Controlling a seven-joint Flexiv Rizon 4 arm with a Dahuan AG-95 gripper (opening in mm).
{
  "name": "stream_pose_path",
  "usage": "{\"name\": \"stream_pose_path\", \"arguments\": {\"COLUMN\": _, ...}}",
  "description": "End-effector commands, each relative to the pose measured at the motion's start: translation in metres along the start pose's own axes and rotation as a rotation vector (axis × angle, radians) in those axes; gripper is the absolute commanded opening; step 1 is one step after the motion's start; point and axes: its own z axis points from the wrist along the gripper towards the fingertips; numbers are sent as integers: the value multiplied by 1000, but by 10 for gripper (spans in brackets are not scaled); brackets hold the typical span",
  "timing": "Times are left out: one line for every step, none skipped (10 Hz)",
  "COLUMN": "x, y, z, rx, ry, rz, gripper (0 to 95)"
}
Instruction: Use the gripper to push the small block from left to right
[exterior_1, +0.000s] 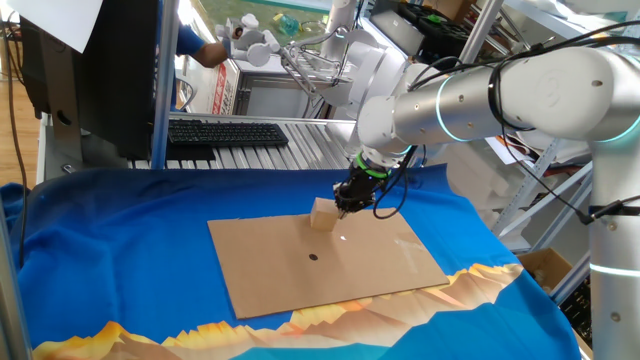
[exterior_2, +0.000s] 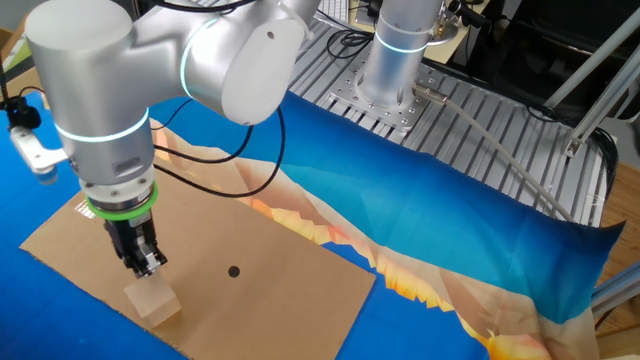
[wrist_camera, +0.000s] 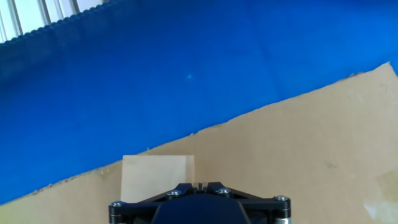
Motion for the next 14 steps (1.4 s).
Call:
{"name": "stream_pose_path", "arguments": {"x": -9, "y": 0, "z": 3, "rx": 3, "ry": 1, "rz": -13, "gripper": 0}}
{"name": "stream_pose_path", "arguments": {"x": -11, "y": 0, "z": 4, "rx": 2, "ry": 1, "rz": -16, "gripper": 0}}
{"name": "stream_pose_path", "arguments": {"x": -15, "y": -1, "z": 5, "rx": 1, "ry": 1, "rz": -18, "gripper": 0}}
{"name": "stream_pose_path", "arguments": {"x": -18, "y": 0, "z": 6, "rx": -2, "ry": 3, "rz": -19, "gripper": 0}}
{"name": "stream_pose_path", "arguments": {"x": -21, "y": 0, "z": 7, "rx": -3, "ry": 3, "rz": -18, "gripper": 0}}
{"name": "stream_pose_path", "arguments": {"x": -23, "y": 0, "z": 8, "rx": -8, "ry": 5, "rz": -17, "gripper": 0}}
{"name": "stream_pose_path", "arguments": {"x": -23, "y": 2, "z": 9, "rx": -12, "ry": 6, "rz": -8, "gripper": 0}}
{"name": "stream_pose_path", "arguments": {"x": -20, "y": 6, "z": 8, "rx": -10, "ry": 5, "rz": 5, "gripper": 0}}
{"name": "stream_pose_path", "arguments": {"x": -16, "y": 12, "z": 6, "rx": -8, "ry": 7, "rz": 20, "gripper": 0}}
{"name": "stream_pose_path", "arguments": {"x": -13, "y": 15, "z": 6, "rx": -7, "ry": 8, "rz": 25, "gripper": 0}}
{"name": "stream_pose_path", "arguments": {"x": -11, "y": 17, "z": 5, "rx": -8, "ry": 8, "rz": 25, "gripper": 0}}
{"name": "stream_pose_path", "arguments": {"x": -10, "y": 18, "z": 5, "rx": -12, "ry": 9, "rz": 27, "gripper": 0}}
{"name": "stream_pose_path", "arguments": {"x": -10, "y": 18, "z": 4, "rx": -11, "ry": 7, "rz": 26, "gripper": 0}}
{"name": "stream_pose_path", "arguments": {"x": -10, "y": 18, "z": 4, "rx": -12, "ry": 7, "rz": 29, "gripper": 0}}
